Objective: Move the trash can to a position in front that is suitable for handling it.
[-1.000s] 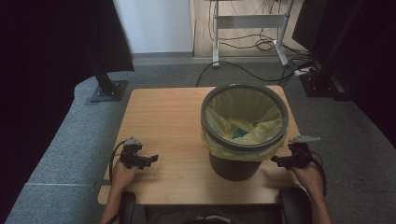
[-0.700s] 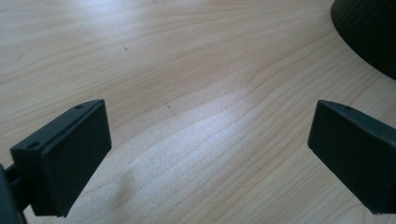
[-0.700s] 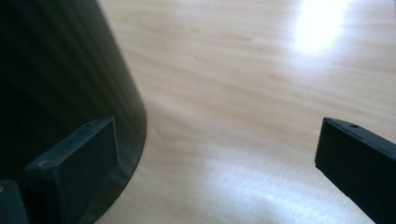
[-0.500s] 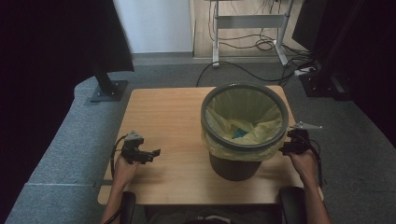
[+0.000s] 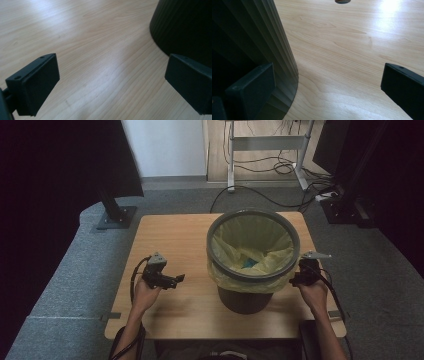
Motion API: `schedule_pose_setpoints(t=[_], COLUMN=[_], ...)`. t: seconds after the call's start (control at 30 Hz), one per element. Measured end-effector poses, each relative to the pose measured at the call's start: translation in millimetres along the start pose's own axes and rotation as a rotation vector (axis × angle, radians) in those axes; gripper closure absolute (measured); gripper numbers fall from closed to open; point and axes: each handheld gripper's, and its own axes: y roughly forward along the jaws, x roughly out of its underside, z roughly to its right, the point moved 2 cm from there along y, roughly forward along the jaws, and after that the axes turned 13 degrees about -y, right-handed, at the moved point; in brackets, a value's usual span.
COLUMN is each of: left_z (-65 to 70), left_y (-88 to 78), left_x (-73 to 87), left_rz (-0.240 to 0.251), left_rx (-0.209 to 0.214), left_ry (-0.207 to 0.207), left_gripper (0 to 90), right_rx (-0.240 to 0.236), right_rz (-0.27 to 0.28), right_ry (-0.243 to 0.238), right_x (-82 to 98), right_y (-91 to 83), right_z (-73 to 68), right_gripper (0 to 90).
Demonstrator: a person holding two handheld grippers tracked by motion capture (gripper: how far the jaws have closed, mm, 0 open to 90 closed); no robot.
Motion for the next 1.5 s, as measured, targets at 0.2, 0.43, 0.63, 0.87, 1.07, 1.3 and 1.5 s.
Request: schedule_pose_setpoints(t=[0.2,0.43,0.63,0.87,1.07,1.3,1.5], left_z=[18.0,34.9,32.0,40.5,50.5,41.8,32.7], left_y=[10.2,17.8,15.0,-2.7,-6.2,-2.8,-0.4], left_x=[-13.8,-20.7,-18.3,-13.8,-2.9,-6.7,-12.5], left_rz=[-0.007,-0.003,0.016,0.047,0.044,0.04,0.03], left_rx=[0.023,0.051,0.066,0.118,0.127,0.115,0.11], left_ry=[0.043,0.069,0.057,0.073,0.092,0.076,0.063], left_gripper=[0.0,0.0,0.0,0.0,0.0,0.0,0.0], right_rx=[0.005,-0.007,-0.036,-0.089,-0.131,-0.124,-0.143], right_rz=[-0.012,-0.018,-0.006,-0.022,0.006,0.005,0.019], right_ry=[-0.024,-0.051,-0.041,-0.124,-0.188,-0.166,-0.124], right_x=[-9.6,-20.2,-20.1,-14.8,-8.0,-13.6,-18.2], right_y=[7.5,20.3,27.8,10.9,-2.8,7.0,20.5], right_z=[-16.3,-37.0,-46.5,-52.8,-66.5,-62.4,-58.2], right_gripper=[0.0,0.0,0.0,0.0,0.0,0.0,0.0])
